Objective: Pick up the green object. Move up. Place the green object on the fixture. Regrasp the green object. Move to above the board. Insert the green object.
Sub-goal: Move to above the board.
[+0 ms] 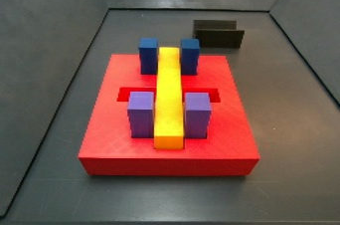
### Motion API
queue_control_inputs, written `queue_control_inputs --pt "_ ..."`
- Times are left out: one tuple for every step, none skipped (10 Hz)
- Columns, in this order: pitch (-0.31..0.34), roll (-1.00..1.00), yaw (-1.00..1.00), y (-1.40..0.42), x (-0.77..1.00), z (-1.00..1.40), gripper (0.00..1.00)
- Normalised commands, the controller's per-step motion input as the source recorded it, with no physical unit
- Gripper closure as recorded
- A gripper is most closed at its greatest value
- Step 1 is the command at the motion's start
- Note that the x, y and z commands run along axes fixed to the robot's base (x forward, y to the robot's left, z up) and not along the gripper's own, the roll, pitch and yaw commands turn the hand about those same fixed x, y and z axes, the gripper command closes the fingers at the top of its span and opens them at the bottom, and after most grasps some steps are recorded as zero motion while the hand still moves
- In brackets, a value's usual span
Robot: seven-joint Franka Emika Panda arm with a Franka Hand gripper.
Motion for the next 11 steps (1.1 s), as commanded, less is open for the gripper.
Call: queue_control_inputs --pt "0.077 -1.00 -0.03 -1.40 -1.18 0.32 1.00" --pt "0.073 -1.00 -0.02 -1.40 -1.24 0.29 1.00" --pt "0.073 -1.00 -0.01 -1.40 -1.24 0.31 1.00" --pt "0.068 -1.00 0.00 -0.73 -0.69 0.16 1.00" --pt "0.068 -1.00 0.00 -0.46 -0.46 0.09 1.00" --pt "0.063 -1.00 0.01 -0.16 -0.17 0.04 1.00" --pt "0.051 -1.00 0.00 -0.09 -0.15 0.04 1.00" --pt "0.030 -1.00 0.01 -0.03 -0.12 0.01 1.00" --pt "-0.003 -1.00 0.01 0.03 -0.10 0.00 1.00" --pt "-0.028 -0.77 0.01 0.04 -0.09 0.00 1.00" --pt "-0.042 -0.48 0.00 0.03 -0.07 0.00 1.00"
